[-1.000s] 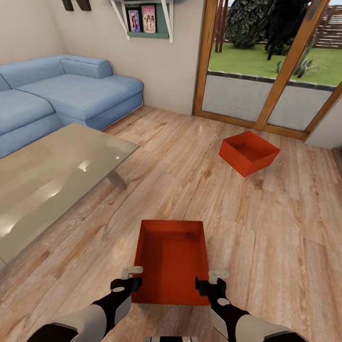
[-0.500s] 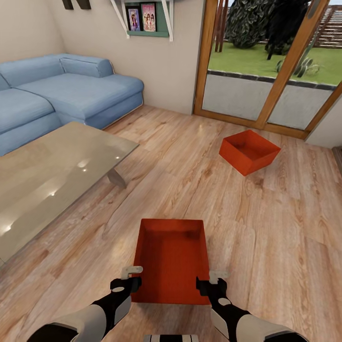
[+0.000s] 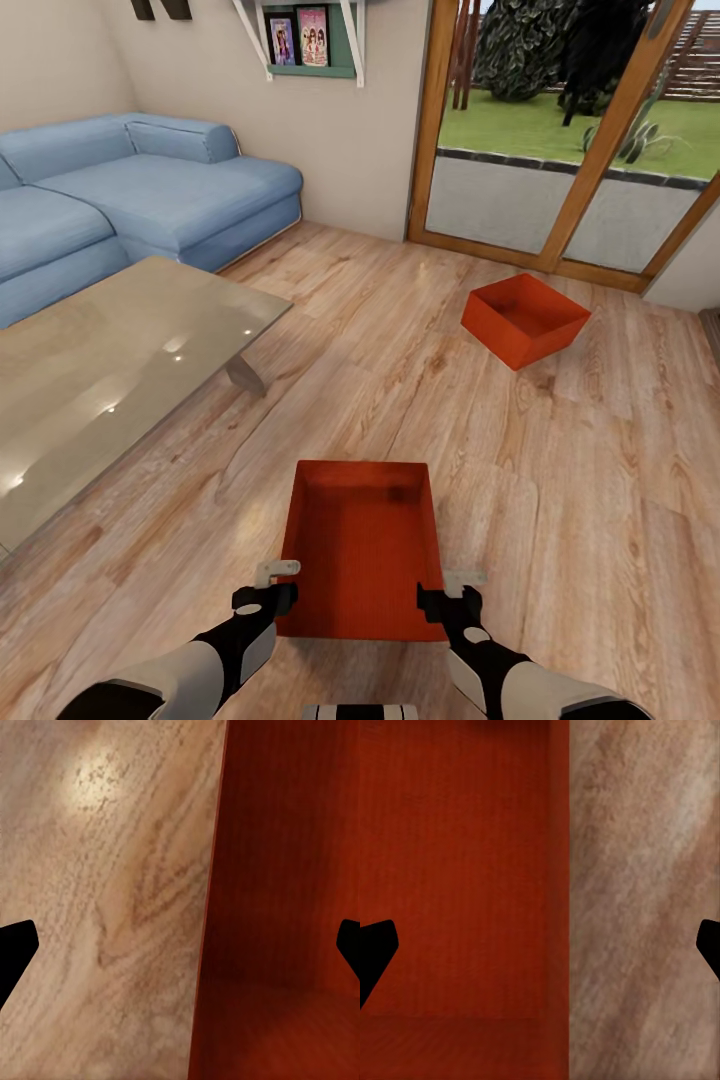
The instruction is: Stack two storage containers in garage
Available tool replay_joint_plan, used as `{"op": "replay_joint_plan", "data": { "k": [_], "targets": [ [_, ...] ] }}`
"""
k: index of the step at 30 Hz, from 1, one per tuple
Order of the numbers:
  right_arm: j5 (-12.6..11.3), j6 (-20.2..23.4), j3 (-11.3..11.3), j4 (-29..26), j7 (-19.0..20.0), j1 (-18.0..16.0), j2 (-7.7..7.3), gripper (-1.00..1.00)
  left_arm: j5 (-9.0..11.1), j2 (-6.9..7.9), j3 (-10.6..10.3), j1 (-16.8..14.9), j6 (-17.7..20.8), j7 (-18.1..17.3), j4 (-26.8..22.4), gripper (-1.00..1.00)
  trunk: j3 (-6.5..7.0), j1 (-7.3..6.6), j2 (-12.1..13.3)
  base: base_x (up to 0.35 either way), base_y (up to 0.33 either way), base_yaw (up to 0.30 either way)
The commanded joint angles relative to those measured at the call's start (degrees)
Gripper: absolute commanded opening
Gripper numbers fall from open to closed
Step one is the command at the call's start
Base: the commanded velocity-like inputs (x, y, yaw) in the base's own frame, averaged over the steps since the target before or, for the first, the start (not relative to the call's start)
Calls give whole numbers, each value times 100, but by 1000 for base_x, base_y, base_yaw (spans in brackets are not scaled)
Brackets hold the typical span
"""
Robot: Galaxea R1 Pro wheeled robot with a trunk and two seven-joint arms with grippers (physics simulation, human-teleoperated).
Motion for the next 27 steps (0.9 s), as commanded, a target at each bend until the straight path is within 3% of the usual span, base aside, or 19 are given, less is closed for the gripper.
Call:
{"op": "replay_joint_plan", "data": {
  "k": [1,13,27],
  "targets": [
    [-46,-18,48,6,-19,-3,-1,100,59,-1,-50,-3,-21,17,6,100,-3,-1,-1,0,0,0],
    [-46,-11,40,6,-19,-3,-84,100,59,-1,-50,-3,-21,17,6,100,-3,-1,-1,0,0,0],
    [-54,-10,38,6,-20,-3,-77,100,59,-1,-50,-3,-21,17,6,100,-255,307,-563,0,0,0]
  ]
}}
